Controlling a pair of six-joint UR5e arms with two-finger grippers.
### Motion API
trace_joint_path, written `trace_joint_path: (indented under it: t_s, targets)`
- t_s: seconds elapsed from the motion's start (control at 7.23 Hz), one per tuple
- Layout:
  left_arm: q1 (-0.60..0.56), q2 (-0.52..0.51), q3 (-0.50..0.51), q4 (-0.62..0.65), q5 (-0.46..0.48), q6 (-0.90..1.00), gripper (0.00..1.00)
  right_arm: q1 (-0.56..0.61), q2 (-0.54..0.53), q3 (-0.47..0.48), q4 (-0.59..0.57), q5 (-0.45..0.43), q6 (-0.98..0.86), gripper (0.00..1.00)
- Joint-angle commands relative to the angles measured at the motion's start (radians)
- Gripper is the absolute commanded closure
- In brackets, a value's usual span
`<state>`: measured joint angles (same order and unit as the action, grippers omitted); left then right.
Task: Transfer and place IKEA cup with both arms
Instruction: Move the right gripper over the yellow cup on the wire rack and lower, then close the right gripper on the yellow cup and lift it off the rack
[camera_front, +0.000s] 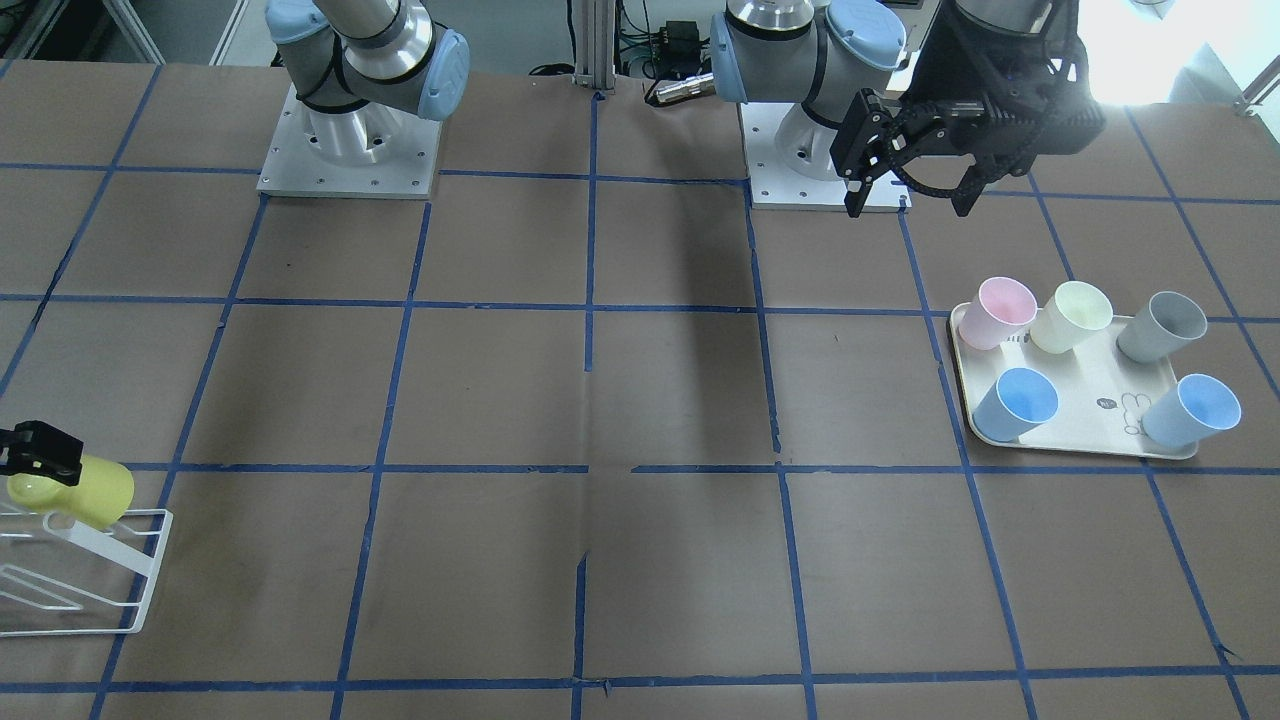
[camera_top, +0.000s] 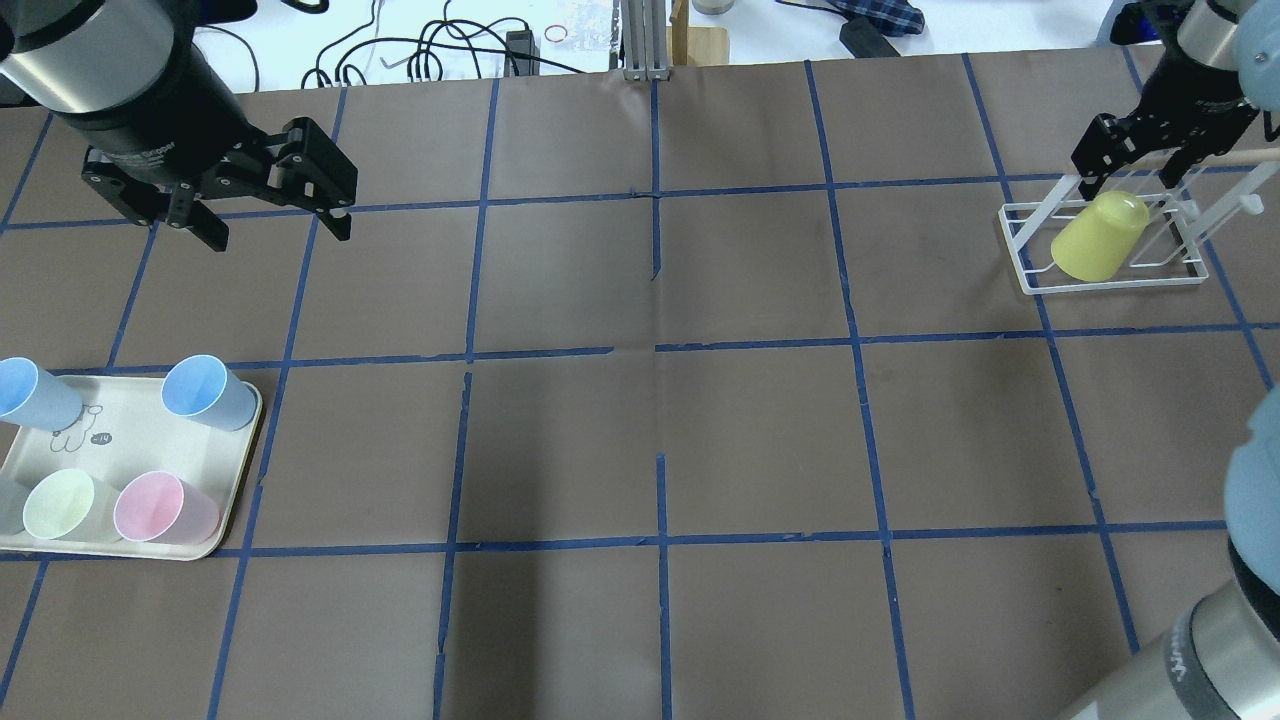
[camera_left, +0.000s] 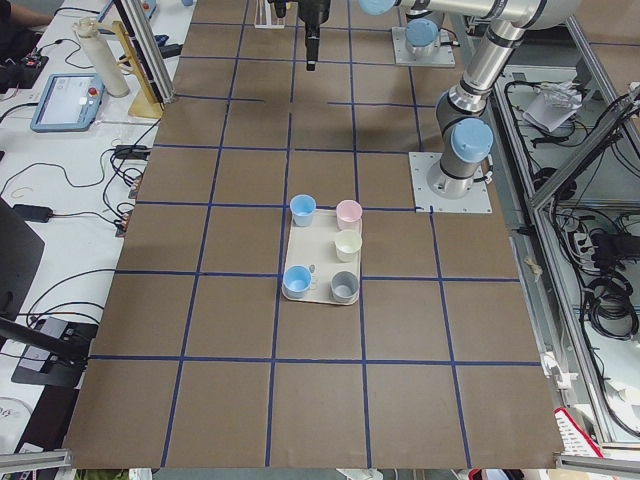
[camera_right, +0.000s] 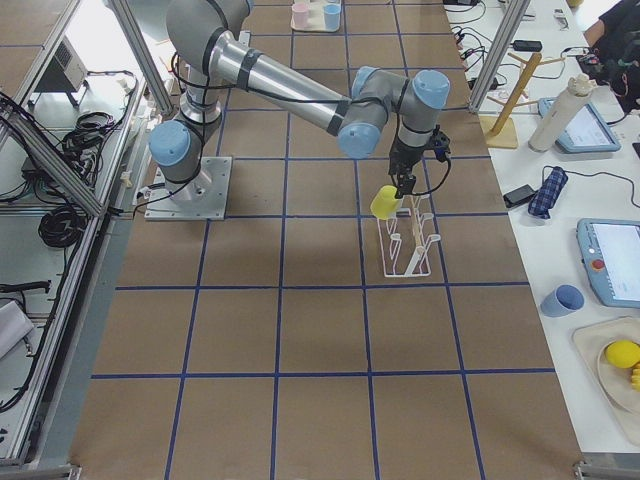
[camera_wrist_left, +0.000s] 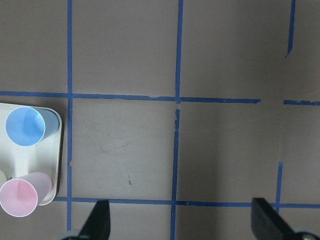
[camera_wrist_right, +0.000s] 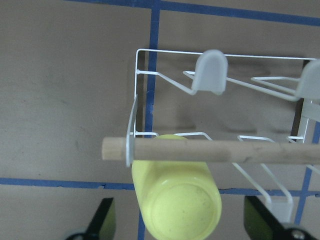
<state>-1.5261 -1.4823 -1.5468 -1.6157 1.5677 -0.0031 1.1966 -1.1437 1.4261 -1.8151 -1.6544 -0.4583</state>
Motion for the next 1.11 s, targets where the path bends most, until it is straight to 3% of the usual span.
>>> trace_joint_path:
  t_s: [0.0, 0.97]
  targets:
    - [0.003, 0.0, 0.001, -0.003, 0.0, 0.0, 0.0, 0.0, 0.038, 0.004, -0.007, 0.001, -0.003, 0.09]
    - [0.001, -0.001, -0.001, -0.001, 0.0, 0.0, 0.0, 0.001, 0.041, 0.042, -0.006, -0.039, -0.002, 0.12]
